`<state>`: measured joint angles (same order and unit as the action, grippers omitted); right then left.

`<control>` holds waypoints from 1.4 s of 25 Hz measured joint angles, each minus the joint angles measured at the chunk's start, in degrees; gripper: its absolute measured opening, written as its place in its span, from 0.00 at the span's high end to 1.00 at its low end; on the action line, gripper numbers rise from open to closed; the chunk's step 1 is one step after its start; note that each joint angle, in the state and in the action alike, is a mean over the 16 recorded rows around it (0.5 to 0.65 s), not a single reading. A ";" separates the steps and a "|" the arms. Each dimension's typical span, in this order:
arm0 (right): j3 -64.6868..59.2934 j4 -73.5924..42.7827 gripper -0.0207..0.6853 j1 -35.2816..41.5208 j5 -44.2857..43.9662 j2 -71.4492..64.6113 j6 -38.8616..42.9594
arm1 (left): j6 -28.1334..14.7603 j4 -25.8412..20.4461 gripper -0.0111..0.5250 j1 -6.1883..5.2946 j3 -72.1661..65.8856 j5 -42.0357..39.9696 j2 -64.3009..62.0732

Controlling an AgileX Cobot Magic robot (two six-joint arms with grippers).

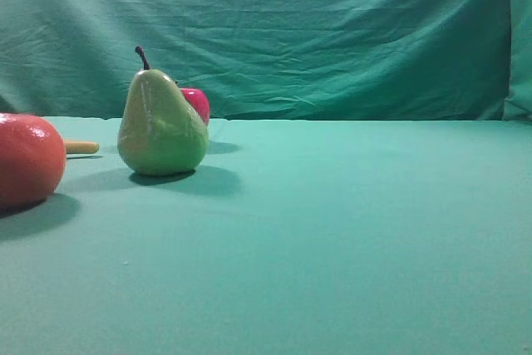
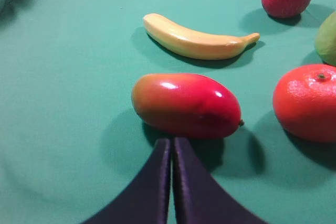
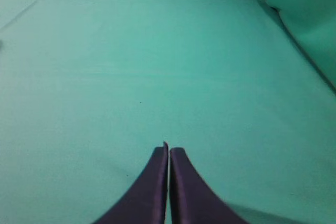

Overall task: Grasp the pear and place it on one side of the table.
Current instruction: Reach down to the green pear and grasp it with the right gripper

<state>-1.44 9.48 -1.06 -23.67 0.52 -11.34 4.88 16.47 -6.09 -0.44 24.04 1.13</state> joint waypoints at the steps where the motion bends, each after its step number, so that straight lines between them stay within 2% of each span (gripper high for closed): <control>1: 0.00 0.00 0.97 0.00 0.00 0.00 0.00 | 0.00 0.00 0.98 0.00 0.00 0.00 0.00; 17: -0.03 0.11 0.97 0.00 0.61 0.00 0.25 | 0.00 0.00 0.98 0.00 0.00 0.00 0.00; 28: 0.63 8.29 0.97 0.00 10.09 -0.11 1.53 | 0.00 0.00 0.98 0.00 0.00 0.00 0.00; 35: 5.64 14.28 0.97 0.00 13.23 -4.72 0.70 | 0.00 0.00 0.98 0.00 0.00 0.00 0.00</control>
<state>4.20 23.76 -1.06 -10.43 -4.20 -10.65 4.88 16.47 -6.09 -0.44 24.04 1.13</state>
